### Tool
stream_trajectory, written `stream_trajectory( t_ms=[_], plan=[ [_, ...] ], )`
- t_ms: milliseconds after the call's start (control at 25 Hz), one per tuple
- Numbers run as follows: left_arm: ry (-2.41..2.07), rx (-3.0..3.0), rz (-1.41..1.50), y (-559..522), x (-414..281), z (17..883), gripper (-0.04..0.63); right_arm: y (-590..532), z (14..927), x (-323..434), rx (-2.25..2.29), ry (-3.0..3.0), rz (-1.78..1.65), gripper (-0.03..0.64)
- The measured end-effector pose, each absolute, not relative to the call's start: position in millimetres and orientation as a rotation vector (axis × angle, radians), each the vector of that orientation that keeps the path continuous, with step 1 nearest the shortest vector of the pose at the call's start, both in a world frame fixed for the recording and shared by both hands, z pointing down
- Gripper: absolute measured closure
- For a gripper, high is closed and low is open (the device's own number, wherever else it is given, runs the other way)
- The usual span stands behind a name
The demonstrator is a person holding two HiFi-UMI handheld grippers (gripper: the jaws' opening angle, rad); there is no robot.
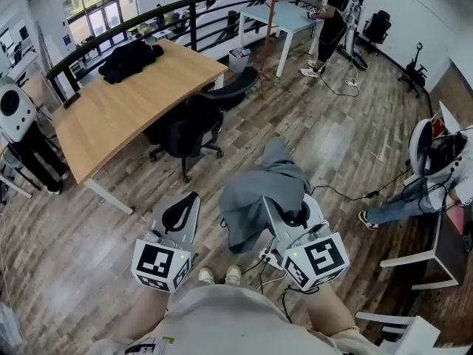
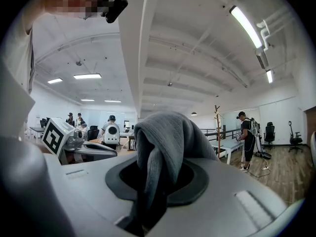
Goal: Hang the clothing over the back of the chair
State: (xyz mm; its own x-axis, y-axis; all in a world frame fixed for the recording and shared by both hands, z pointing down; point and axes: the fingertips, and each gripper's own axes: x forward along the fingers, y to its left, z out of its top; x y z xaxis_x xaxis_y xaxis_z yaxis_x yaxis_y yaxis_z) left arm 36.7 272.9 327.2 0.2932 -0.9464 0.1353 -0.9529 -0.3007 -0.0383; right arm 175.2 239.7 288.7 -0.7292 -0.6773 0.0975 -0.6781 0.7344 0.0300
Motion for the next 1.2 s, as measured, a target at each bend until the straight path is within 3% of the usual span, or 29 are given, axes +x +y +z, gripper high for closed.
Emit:
stream_trajectory(
  t_ms=[1200],
  plan=[
    [-1.908, 2.456, 0.205, 243, 91, 333, 0.594, 198, 291, 232, 1.078, -2.889, 0.012, 0.531]
  ],
)
